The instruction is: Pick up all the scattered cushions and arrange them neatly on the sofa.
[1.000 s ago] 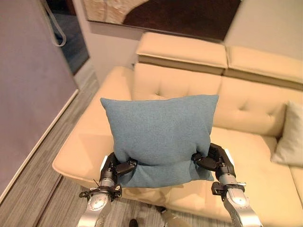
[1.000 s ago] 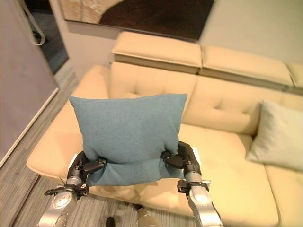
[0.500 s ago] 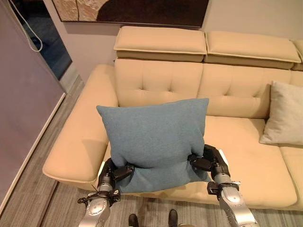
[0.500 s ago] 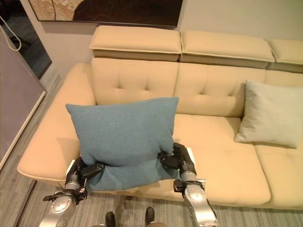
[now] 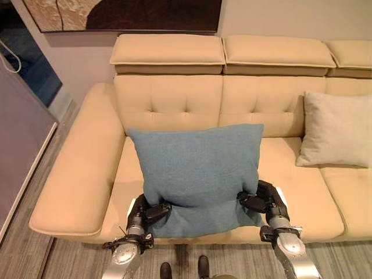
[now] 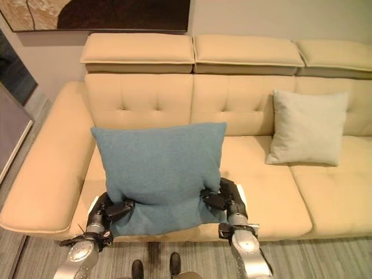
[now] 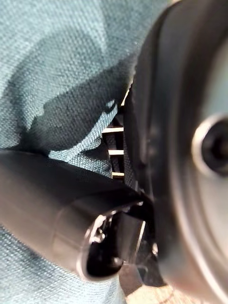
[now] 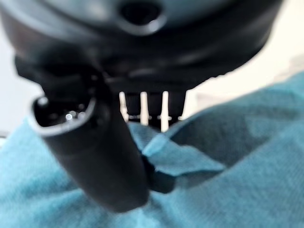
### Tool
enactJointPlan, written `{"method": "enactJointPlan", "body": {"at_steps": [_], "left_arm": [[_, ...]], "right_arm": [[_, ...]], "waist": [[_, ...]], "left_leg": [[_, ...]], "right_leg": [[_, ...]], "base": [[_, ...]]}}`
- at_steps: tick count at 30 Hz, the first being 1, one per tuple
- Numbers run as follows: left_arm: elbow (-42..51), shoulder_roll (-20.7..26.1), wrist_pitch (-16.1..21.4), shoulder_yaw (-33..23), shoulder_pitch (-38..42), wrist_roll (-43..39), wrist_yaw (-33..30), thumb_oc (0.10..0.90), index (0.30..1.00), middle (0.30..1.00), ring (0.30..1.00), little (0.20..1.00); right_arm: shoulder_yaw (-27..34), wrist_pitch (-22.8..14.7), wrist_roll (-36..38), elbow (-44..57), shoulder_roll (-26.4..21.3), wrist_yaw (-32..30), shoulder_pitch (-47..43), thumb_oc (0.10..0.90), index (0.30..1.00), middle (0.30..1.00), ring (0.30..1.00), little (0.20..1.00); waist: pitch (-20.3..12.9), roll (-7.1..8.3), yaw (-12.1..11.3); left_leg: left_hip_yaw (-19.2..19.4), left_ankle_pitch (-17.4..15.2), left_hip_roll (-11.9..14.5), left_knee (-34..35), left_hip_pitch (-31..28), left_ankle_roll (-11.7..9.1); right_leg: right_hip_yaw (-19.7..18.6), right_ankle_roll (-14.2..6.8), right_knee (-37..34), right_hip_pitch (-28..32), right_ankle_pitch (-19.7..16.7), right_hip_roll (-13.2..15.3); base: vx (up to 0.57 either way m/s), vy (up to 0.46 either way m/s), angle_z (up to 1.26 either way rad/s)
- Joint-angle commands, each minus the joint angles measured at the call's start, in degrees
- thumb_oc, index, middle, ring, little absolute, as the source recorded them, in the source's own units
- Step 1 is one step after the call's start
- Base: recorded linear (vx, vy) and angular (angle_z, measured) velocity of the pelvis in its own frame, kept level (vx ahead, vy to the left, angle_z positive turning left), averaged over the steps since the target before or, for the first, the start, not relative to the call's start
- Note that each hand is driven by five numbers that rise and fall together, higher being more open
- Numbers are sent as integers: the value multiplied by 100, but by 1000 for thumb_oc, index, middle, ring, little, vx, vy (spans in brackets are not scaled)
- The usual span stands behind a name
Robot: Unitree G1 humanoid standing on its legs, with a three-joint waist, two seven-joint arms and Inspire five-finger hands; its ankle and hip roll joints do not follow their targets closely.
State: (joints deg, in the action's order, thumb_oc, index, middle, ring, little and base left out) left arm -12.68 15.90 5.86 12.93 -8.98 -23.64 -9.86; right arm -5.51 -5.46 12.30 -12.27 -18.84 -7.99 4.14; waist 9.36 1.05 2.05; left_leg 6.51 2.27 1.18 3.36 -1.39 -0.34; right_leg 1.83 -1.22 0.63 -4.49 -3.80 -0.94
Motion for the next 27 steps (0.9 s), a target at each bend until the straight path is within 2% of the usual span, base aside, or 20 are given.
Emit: {"method": "enactJointPlan", "body": {"at_steps": [1,2,5,6,7,9,10,12,13,14,15,16,17,20,24,27], "left_arm": [[799,149,725,-396,548,-150,-44,400,300,300,300,300],[799,150,726,-396,549,-150,-44,400,300,300,300,300],[810,176,733,-402,537,-158,-38,400,300,300,300,300],[810,175,733,-401,537,-158,-38,400,300,300,300,300],[826,181,752,-413,549,-208,-50,400,300,300,300,300],[815,168,761,-386,560,-221,-23,400,300,300,300,300],[818,125,766,-383,523,-210,-24,400,300,300,300,300],[821,106,774,-376,524,-218,-51,400,300,300,300,300],[832,70,768,-323,562,-258,-71,400,300,300,300,300],[832,70,768,-323,562,-258,-71,400,300,300,300,300],[818,49,763,-278,614,-269,-61,400,300,300,300,300],[810,11,794,-179,730,-304,-72,400,300,300,300,300],[802,-2,800,-137,790,-315,-95,400,300,300,300,300],[825,-40,801,-111,840,-328,-106,400,300,300,300,300],[838,-42,755,-100,806,-294,-86,400,300,300,300,300],[827,-1,681,-117,794,-201,-107,400,300,300,300,300]], "right_arm": [[89,-659,-44,643,177,19,-502,400,300,300,300,300],[89,-658,-44,644,177,19,-501,400,300,300,300,300],[76,-633,-93,634,188,7,-559,400,300,300,300,300],[76,-632,-94,634,187,6,-559,400,300,300,300,300],[65,-632,-130,660,166,-9,-591,400,300,300,300,300],[82,-600,-151,675,169,8,-590,400,300,300,300,300],[74,-602,-193,661,137,1,-570,400,300,300,300,300],[73,-621,-206,679,99,-23,-570,400,300,300,300,300],[112,-600,-228,735,43,-48,-501,400,300,300,300,300],[112,-599,-228,735,43,-48,-501,400,300,300,300,300],[163,-618,-218,780,22,-67,-461,400,300,300,300,300],[229,-650,-217,830,-54,-159,-418,400,300,300,300,300],[250,-662,-212,848,-98,-197,-415,400,300,300,300,300],[248,-629,-191,886,-197,-210,-418,400,300,300,300,300],[267,-619,-169,885,-214,-200,-393,400,300,300,300,300],[251,-607,-144,879,-224,-211,-409,400,300,300,300,300]], "waist": [[-314,173,-121],[-311,174,-120],[-328,88,-207],[-321,83,-207],[-307,48,-251],[-343,103,-234],[-451,188,-254],[-485,215,-262],[-498,256,-231],[-498,255,-229],[-490,278,-217],[-428,322,-167],[-388,348,-140],[-314,369,-118],[-305,369,-124],[-326,337,-188]], "left_leg": [[-313,-845,-201,-613,74,127],[-314,-847,-203,-613,70,128],[-262,-928,-90,-586,-24,126],[-264,-934,-86,-584,-35,125],[-229,-957,-10,-590,-74,84],[-252,-977,-35,-611,-84,57],[-228,-989,-14,-621,-136,-4],[-224,-983,35,-622,-170,-69],[-289,-947,146,-683,-127,-189],[-291,-948,147,-684,-126,-189],[-282,-903,230,-736,-77,-277],[-277,-815,384,-1055,167,-420],[-254,-723,466,-1329,338,-472],[-214,-684,495,-1756,578,-454],[-228,-725,317,-1549,730,-369],[-211,-429,202,-1081,963,-347]], "right_leg": [[339,-908,1537,-299,580,510],[341,-909,1539,-296,583,512],[645,-855,1229,-254,536,963],[648,-855,1227,-242,540,960],[828,-855,1027,-227,423,1206],[812,-861,835,-74,436,1194],[764,-887,566,91,469,1114],[810,-877,453,174,458,1058],[759,-828,323,269,493,913],[762,-828,322,271,493,912],[811,-788,244,325,527,858],[986,-698,54,467,566,809],[1065,-647,-24,537,578,788],[1157,-535,-153,676,617,712],[1152,-523,-201,759,688,664],[1107,-515,-207,857,801,560]], "base": [[-33,-6,-65],[-21,-52,-26],[31,-110,-6],[39,-162,-26],[45,-161,-20],[70,-163,-7],[121,-204,2],[93,-232,6],[26,-161,-1],[26,-259,13],[-24,-255,25],[-41,-329,31],[-45,-232,53],[14,-165,61],[74,-41,1],[140,10,10]]}}
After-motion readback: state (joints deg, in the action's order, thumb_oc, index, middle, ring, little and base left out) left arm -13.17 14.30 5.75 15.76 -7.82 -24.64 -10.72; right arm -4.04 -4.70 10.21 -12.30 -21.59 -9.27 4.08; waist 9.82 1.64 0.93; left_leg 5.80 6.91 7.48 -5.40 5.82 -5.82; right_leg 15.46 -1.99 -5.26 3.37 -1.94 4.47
